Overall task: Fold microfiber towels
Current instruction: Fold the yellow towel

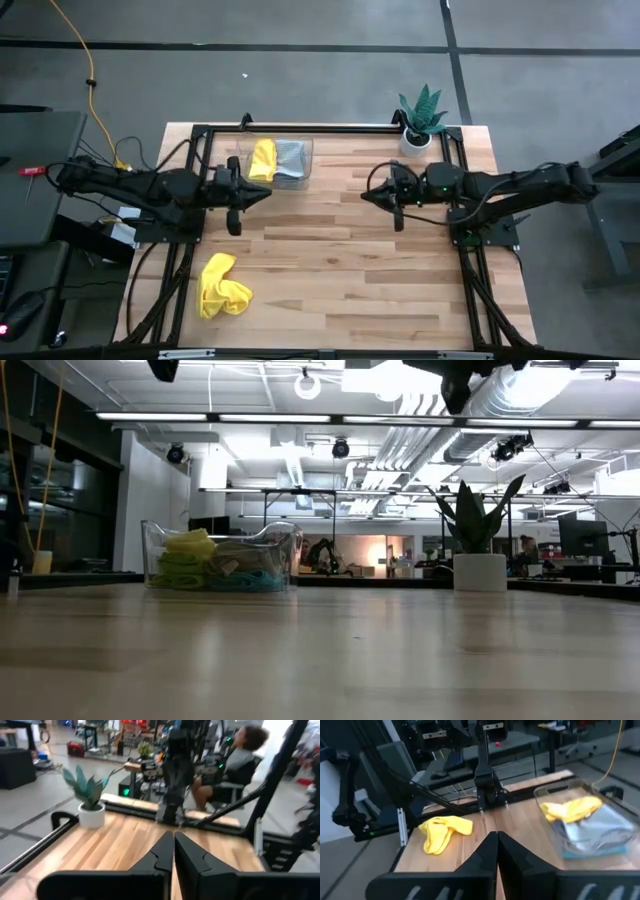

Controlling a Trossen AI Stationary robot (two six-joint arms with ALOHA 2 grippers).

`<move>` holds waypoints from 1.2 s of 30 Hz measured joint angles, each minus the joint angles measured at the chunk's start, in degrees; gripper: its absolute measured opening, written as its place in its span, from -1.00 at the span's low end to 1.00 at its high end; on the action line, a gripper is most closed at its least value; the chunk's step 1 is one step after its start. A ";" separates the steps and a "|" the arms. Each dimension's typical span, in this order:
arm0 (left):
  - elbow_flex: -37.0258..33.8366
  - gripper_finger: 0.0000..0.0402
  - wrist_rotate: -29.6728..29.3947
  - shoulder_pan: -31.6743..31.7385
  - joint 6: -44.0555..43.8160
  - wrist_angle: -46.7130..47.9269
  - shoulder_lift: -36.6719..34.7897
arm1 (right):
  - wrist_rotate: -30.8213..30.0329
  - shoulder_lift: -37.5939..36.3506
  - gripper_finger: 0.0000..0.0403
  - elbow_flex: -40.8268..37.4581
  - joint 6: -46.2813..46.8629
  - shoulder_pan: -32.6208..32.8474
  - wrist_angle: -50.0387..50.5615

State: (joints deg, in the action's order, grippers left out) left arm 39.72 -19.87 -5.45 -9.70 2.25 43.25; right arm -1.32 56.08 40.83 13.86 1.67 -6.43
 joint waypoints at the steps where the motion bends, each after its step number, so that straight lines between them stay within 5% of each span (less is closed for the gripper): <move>1: 0.00 -0.94 -0.68 0.00 -0.51 0.44 0.54 | 0.02 0.00 -1.00 -0.18 1.05 0.00 0.08; 11: 11.77 -0.27 -1.41 -0.11 -7.08 34.81 10.02 | 0.02 0.25 -1.00 -0.49 3.88 0.00 0.62; 18: 12.59 0.13 7.05 -3.24 -22.96 52.32 16.85 | 0.02 0.27 -1.00 -0.49 3.88 -0.02 1.15; 29: 12.55 0.02 13.94 -13.62 -49.34 57.95 34.19 | -3.42 0.30 -1.00 -0.47 3.88 -0.13 3.24; 36: 12.55 -0.07 18.33 -18.42 -56.98 57.95 43.46 | -3.46 0.32 -1.00 -0.47 4.12 -0.13 5.27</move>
State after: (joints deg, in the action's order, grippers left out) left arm 52.27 -1.54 -23.87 -66.67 60.20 86.71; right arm -4.78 56.40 40.36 17.98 1.54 -1.16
